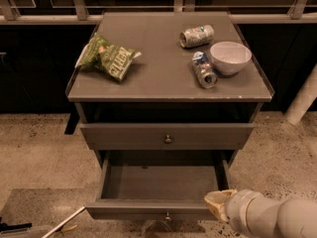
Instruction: Close middle drawer
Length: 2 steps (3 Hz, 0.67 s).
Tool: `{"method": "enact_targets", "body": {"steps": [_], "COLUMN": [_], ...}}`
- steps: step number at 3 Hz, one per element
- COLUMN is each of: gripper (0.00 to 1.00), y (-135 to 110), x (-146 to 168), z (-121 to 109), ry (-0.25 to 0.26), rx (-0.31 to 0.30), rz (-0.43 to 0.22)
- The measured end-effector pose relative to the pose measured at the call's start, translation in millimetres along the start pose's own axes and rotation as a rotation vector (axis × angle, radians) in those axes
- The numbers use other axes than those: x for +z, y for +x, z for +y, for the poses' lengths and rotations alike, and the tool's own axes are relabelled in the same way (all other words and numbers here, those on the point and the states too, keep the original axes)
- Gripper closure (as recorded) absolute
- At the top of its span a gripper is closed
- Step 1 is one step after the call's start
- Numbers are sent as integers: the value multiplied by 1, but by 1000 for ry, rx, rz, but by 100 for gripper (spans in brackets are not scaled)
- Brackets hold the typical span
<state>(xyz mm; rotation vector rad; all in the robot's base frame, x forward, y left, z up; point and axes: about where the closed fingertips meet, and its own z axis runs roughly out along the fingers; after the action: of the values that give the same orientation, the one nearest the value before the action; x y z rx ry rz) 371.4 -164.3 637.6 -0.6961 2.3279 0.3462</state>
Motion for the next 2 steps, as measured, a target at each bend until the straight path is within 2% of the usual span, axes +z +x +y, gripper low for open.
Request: {"method": "enact_targets", "body": {"steps": [1, 2], "gripper": [100, 100], "y": [29, 49], "x": [32, 58], "z": [13, 7], "ry": [12, 66], "rx": [161, 257], "rz": [-95, -163]}}
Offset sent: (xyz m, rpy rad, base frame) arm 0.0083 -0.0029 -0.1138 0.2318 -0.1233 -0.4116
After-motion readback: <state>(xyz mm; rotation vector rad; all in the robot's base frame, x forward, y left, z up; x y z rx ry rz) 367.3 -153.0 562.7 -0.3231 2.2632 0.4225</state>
